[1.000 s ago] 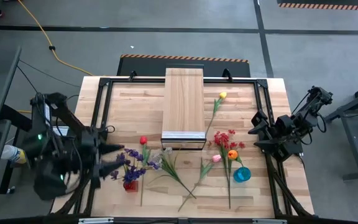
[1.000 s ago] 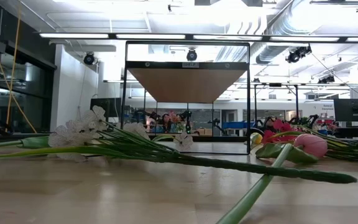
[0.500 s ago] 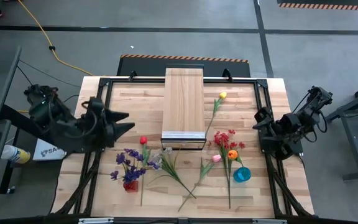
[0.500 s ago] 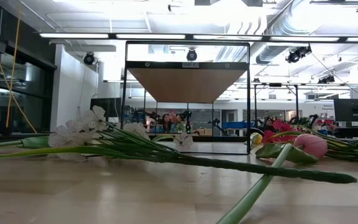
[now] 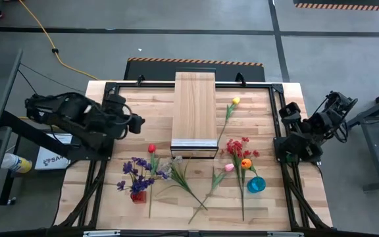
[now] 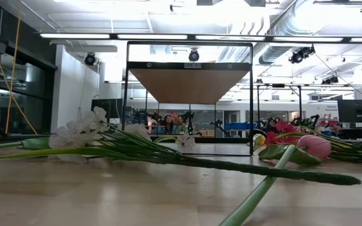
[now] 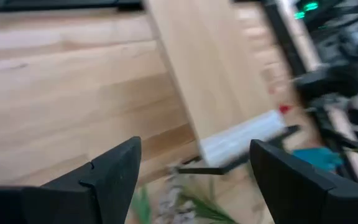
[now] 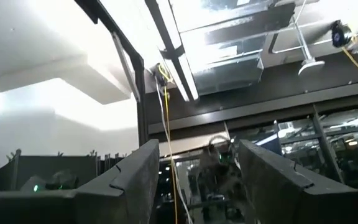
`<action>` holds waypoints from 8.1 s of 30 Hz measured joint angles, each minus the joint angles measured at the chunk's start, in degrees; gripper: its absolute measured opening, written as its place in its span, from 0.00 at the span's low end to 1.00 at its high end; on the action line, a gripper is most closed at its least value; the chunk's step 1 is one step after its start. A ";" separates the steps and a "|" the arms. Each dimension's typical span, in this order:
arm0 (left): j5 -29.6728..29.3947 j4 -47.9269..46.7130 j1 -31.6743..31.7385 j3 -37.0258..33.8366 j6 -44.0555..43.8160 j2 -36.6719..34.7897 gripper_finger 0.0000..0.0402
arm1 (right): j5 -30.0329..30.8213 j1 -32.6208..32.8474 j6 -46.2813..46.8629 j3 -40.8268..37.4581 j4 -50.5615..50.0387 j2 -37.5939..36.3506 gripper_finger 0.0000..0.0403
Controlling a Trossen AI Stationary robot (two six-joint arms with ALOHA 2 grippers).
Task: Pick and place flowers into a vace then onto a shelf
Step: Put the red tulip into the blue vase
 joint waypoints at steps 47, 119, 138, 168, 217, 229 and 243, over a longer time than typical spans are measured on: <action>28.39 41.68 8.64 -44.97 -4.52 0.07 0.82 | 2.15 0.00 -7.13 0.11 16.61 -0.07 0.51; 37.60 42.34 8.67 -44.15 -5.99 26.27 0.82 | 5.04 -0.01 -7.46 0.02 17.41 -1.03 0.48; 36.05 41.78 8.62 -44.12 -6.68 26.43 0.82 | 6.10 -0.02 -7.50 0.02 16.89 -1.14 0.48; 35.17 39.27 8.62 -44.10 -9.22 26.49 0.37 | 5.96 -0.02 -6.91 0.04 16.74 -1.14 0.45; -26.66 -4.82 9.50 -3.97 -12.31 16.71 0.09 | 8.00 -0.01 -7.34 0.09 16.34 -1.11 0.38; -34.32 -4.00 10.51 13.58 5.39 16.50 0.09 | 18.82 -0.02 -7.24 0.06 11.91 -1.11 0.37; -31.31 36.74 10.50 23.11 50.84 16.41 0.09 | 22.85 0.00 -6.88 0.02 1.04 -1.11 0.35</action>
